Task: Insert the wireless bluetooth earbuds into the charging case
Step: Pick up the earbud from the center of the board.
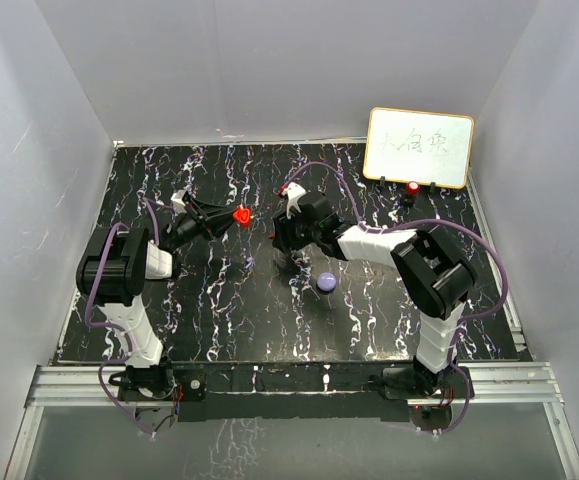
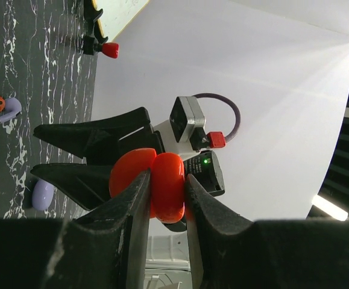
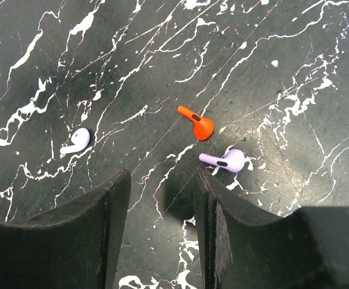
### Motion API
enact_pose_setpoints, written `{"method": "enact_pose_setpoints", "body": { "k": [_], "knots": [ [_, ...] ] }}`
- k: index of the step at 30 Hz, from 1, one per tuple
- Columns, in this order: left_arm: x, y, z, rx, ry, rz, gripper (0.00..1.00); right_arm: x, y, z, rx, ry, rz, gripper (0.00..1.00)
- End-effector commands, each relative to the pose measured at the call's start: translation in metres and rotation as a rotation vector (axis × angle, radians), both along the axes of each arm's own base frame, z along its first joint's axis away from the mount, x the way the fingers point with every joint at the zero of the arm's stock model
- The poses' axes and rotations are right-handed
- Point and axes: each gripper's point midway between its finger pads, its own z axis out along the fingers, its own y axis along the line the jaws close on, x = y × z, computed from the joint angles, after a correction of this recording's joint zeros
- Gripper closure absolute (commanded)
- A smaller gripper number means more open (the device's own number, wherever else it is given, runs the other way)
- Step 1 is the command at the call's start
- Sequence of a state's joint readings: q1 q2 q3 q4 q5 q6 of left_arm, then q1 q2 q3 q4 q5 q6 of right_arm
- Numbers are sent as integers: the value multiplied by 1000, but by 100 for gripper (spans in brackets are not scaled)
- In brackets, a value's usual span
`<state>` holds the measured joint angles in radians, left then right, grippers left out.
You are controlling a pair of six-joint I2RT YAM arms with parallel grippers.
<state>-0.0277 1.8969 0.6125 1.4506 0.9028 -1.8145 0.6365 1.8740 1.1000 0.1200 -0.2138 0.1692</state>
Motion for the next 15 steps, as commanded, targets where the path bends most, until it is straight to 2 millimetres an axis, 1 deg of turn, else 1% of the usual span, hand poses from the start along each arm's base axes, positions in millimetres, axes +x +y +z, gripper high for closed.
{"method": "enact_pose_setpoints", "body": {
  "k": [1,8,15],
  "knots": [
    [-25,4,68,2,-398,-7,100,20,10,28,12,-94,-28,55],
    [-26,7,65,7,-392,3,100,9,19,20,14,-66,6,55],
    [-26,9,65,7,-392,7,100,5,28,12,29,-35,21,55]
  ]
}}
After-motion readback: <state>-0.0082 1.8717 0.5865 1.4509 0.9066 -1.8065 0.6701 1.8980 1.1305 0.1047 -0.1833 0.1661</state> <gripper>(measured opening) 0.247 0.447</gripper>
